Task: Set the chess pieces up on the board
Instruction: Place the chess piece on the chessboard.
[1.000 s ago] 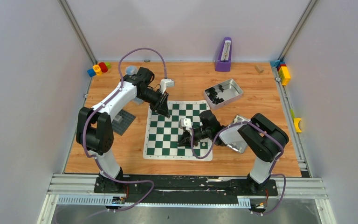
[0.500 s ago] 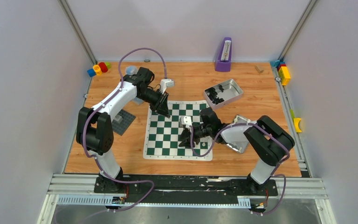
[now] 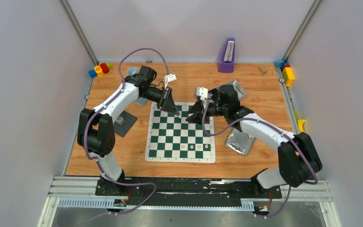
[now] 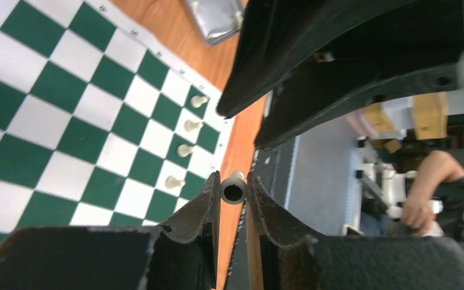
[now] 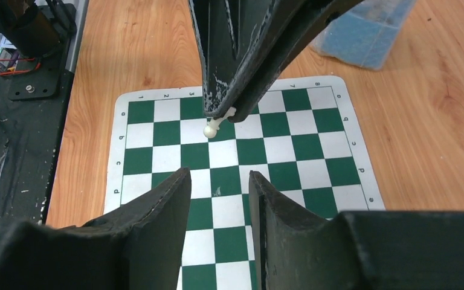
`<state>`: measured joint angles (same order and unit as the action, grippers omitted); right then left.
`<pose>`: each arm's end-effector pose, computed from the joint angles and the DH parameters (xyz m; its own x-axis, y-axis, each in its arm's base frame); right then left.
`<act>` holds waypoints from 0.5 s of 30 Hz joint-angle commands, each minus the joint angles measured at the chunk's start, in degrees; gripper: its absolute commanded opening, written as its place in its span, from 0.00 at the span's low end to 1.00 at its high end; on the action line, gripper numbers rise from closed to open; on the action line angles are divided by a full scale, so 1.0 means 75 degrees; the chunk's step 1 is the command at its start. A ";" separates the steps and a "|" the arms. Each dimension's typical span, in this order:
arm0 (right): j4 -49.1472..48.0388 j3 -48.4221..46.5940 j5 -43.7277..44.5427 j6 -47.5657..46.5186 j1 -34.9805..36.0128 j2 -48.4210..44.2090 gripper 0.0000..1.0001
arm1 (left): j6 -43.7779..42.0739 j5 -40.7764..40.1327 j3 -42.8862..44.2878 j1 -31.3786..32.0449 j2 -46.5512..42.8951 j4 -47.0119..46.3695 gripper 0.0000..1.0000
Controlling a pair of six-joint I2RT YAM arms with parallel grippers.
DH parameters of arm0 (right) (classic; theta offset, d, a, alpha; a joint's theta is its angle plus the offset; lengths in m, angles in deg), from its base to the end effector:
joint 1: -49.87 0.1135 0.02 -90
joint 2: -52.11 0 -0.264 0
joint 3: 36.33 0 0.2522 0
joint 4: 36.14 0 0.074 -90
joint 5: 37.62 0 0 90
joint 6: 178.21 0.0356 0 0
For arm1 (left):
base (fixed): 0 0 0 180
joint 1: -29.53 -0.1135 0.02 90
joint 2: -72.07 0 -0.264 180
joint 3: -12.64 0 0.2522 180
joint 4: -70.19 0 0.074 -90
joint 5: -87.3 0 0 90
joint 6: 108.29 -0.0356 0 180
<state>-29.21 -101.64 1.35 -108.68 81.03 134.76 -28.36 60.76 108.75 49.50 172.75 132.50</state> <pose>0.2551 0.1866 0.2605 -0.0036 -0.2592 -0.9658 -0.9961 0.0862 -0.0194 0.3234 -0.1514 0.2701 -0.7667 0.3617 -0.5305 0.6265 0.2404 -0.7414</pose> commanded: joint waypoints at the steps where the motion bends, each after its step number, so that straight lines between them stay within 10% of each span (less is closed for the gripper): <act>1: 0.0582 -0.0224 0.0122 0.0279 -0.0039 -0.0280 0.42 | 0.1779 0.1378 0.0216 0.0010 0.0090 -0.1210 0.00; 15: 0.0515 -0.0451 0.0665 0.0682 -0.0035 -0.0406 0.43 | 0.4083 0.1718 -0.0312 0.0010 0.0272 -0.3715 0.00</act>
<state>-24.77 -102.47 4.81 -105.16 80.55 133.95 -4.27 71.47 108.05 49.50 174.70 112.46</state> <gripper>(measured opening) 0.423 0.246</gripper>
